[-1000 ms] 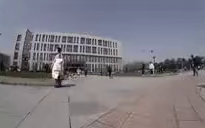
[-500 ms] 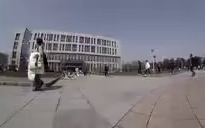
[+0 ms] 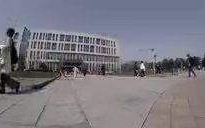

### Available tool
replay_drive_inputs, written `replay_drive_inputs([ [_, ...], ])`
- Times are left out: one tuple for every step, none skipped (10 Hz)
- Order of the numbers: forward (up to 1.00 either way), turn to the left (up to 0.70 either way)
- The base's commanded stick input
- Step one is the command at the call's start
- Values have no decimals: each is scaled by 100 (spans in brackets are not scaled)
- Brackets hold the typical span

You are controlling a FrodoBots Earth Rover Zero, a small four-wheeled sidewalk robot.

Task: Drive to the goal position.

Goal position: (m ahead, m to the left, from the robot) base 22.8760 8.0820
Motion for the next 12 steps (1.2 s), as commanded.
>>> replay_drive_inputs([
  [100,0],
  [100,0],
  [100,0],
  [100,0],
  [100,0],
  [100,0],
  [100,0],
  [100,0],
  [100,0],
  [100,0],
  [100,0],
  [100,0],
])
